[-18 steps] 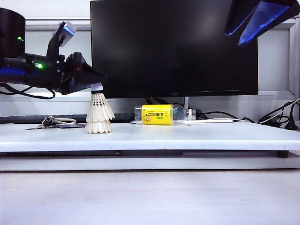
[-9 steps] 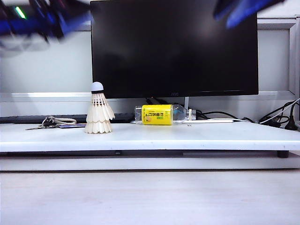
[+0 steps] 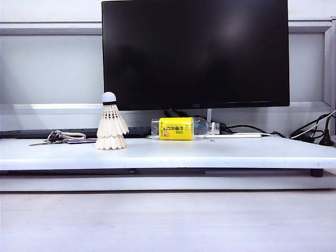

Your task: Stack the badminton balls on the table vertically.

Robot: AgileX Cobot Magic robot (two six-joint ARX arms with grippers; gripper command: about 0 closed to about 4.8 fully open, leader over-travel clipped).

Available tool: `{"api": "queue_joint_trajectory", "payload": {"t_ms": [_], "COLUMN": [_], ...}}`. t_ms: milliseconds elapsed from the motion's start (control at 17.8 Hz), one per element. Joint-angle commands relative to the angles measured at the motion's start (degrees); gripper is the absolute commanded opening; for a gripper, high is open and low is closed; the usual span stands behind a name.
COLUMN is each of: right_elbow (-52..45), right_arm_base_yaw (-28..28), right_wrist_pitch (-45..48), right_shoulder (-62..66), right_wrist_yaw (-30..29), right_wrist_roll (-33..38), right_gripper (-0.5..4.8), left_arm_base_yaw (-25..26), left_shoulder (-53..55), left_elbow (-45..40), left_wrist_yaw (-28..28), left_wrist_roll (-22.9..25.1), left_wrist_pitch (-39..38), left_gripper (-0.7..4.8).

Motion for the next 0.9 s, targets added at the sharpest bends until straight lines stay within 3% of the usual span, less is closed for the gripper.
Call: {"api": "queue_joint_trajectory", "payload": {"t_ms": [56, 281, 393, 449, 505, 786, 898], "right_elbow": [-4.2, -11.1, -15.87, -21.62, -24.72, -28.65, -28.96], "right_arm_base_yaw": [-0.13, -0.13, -0.13, -0.13, -0.11, 0.0, 0.04], "right_wrist_pitch": [0.87, 5.35, 7.91, 9.22, 9.16, 7.82, 6.6], "right_shoulder": [-5.31, -11.08, -15.21, -20.76, -24.09, -29.44, -29.38], "right_wrist_yaw": [1.33, 1.29, 1.31, 1.16, 0.96, -0.66, -4.09], "right_wrist_roll": [1.55, 5.05, 5.97, 6.64, 7.15, 11.04, 12.26], "right_gripper": [1.97, 1.96, 1.48, 1.38, 1.38, 1.38, 0.74], "left_arm_base_yaw": [0.74, 0.76, 0.76, 0.76, 0.76, 0.76, 0.76], "left_shoulder": [-18.82, -30.6, -34.03, -37.18, -37.77, -37.92, -40.96], "left_elbow": [0.02, 0.02, 0.02, -0.02, -0.04, -1.84, -5.86], "left_wrist_yaw": [-16.28, -25.24, -27.91, -31.1, -34.56, -37.07, -37.16], "left_wrist_roll": [18.69, 20.81, 21.55, 24.61, 25.24, 20.35, 18.97], "left_wrist_pitch": [-34.56, -51.23, -60.02, -72.78, -78.4, -82.12, -82.01], "left_gripper": [1.89, 1.8, 1.78, 1.52, 0.79, 0.62, 0.47]}}
